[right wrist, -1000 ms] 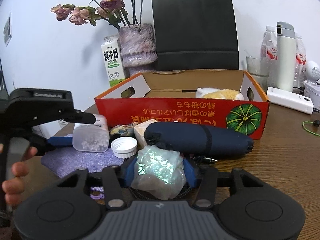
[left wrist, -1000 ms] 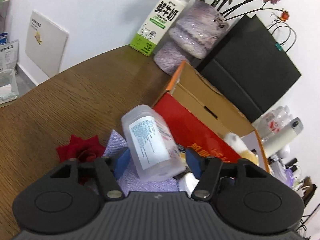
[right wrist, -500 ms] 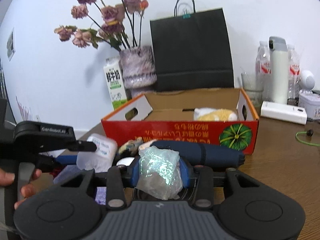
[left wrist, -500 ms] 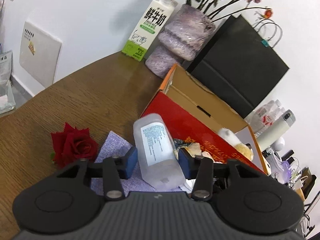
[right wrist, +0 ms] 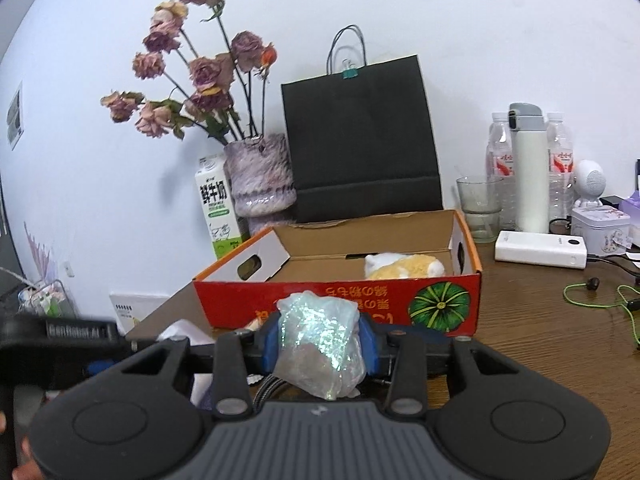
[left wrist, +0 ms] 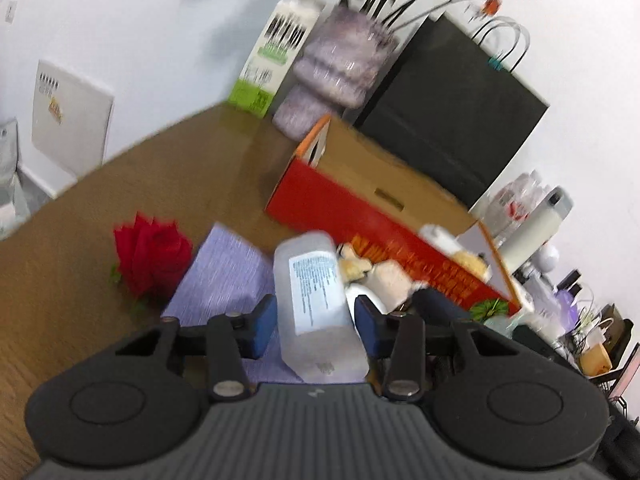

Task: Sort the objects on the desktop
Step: 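Grasp the clear bead container with the left tool, then carry the bead container and iridescent bag into the box, then open both tools to release the container and bag, then withdraw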

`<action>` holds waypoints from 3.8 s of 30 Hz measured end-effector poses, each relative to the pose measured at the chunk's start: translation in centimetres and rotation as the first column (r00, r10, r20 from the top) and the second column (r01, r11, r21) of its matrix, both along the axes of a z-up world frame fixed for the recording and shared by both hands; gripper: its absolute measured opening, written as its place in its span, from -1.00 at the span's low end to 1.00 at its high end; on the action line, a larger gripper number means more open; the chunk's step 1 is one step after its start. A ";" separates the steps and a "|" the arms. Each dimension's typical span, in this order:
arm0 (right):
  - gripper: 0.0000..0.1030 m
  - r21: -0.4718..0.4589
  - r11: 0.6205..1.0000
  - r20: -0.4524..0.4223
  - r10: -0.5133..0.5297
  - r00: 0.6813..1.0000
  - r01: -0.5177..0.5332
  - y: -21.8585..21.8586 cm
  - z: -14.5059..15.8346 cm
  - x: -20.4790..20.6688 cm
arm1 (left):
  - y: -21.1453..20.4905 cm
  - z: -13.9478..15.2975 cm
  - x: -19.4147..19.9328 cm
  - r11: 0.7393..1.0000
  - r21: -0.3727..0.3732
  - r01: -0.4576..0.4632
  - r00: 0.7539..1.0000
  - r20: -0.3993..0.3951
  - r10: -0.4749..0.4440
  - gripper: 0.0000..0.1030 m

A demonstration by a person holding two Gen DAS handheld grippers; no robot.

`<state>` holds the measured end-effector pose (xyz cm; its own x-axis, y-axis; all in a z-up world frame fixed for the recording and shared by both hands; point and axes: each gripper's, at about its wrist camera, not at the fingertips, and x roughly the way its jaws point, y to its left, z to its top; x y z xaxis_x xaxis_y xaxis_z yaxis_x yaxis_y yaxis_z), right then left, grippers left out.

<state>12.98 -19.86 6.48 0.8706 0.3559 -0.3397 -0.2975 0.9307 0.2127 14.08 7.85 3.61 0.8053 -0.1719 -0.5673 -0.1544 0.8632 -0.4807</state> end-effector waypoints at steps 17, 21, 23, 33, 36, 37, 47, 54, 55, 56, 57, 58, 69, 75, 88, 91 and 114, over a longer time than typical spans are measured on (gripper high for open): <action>-0.24 0.004 1.000 -0.001 -0.002 1.000 0.002 0.0 -0.3 0.0 | 0.2 -0.3 0.1 0.998 -0.051 0.033 0.999 0.036 -0.031 -0.17; -0.24 0.005 1.000 -0.004 -0.004 1.000 0.004 0.0 -0.2 0.0 | -0.3 0.2 -0.4 0.998 -0.043 0.053 0.996 0.073 -0.049 -0.20; -0.24 0.006 1.000 -0.003 -0.004 1.000 0.004 -0.1 -0.2 0.0 | -0.4 0.5 -0.6 0.998 -0.041 0.056 0.994 0.091 -0.052 -0.20; -0.24 0.015 1.000 0.026 0.020 0.999 -0.020 -0.2 0.7 0.1 | -1.3 3.3 -2.3 0.997 -0.001 0.071 0.970 0.234 -0.069 -0.20; -0.24 0.000 0.999 0.050 0.032 0.998 -0.032 0.0 1.6 0.8 | -2.0 4.6 -1.6 0.995 0.030 0.099 0.959 0.265 -0.103 -0.20; -0.24 -0.006 0.999 0.056 0.038 0.998 -0.037 0.2 1.9 1.3 | -2.3 5.1 -1.2 0.993 0.037 0.110 0.956 0.270 -0.116 -0.20; -0.24 0.021 0.999 0.075 0.043 0.996 -0.045 2.3 3.3 7.7 | -4.7 6.3 4.8 0.988 0.110 0.111 0.941 0.308 -0.140 -0.20; -0.24 0.009 0.999 0.014 0.045 0.999 -0.045 4.0 1.9 13.5 | -4.0 4.6 10.3 0.992 0.088 0.090 0.955 0.274 -0.111 -0.20; -0.24 0.003 0.999 0.004 0.047 0.999 -0.047 4.3 1.7 14.4 | -3.9 4.4 11.1 0.992 0.094 0.084 0.957 0.269 -0.107 -0.20; -0.24 -0.001 0.999 -0.003 0.048 0.999 -0.048 4.6 1.5 15.1 | -3.7 4.2 11.8 0.992 0.098 0.080 0.959 0.263 -0.103 -0.20; -0.24 -0.003 0.999 -0.012 0.046 0.999 -0.046 4.9 1.3 15.7 | -3.6 3.9 12.6 0.992 0.103 0.079 0.962 0.254 -0.103 -0.20; -0.24 -0.004 0.999 -0.025 0.046 0.999 -0.046 5.1 1.1 16.4 | -3.5 3.5 13.4 0.991 0.108 0.079 0.965 0.241 -0.103 -0.20; -0.23 -0.073 0.994 -0.150 0.068 0.986 -0.080 7.0 -1.4 20.6 | -3.8 0.7 16.5 0.974 0.215 0.066 0.989 0.112 -0.092 -0.20; -0.11 -0.084 0.994 -0.175 0.056 0.983 -0.071 6.7 -1.9 20.4 | -5.5 0.6 15.4 0.954 0.290 0.071 0.991 0.091 -0.101 -0.19; 0.78 -0.030 0.999 -0.158 0.034 0.987 -0.039 4.8 -0.9 20.0 | -3.9 2.6 13.7 0.980 0.199 -0.006 0.971 0.234 -0.041 1.00; 0.98 -0.022 0.999 -0.128 0.037 0.991 -0.040 4.7 -0.3 19.1 | -3.9 3.6 12.9 0.981 0.192 0.003 0.963 0.266 -0.055 1.00; 1.00 -0.089 0.996 -0.093 0.016 0.996 -0.025 1.9 -1.2 7.0 | -1.1 4.2 1.7 0.982 0.131 -0.136 0.962 0.254 0.100 1.00</action>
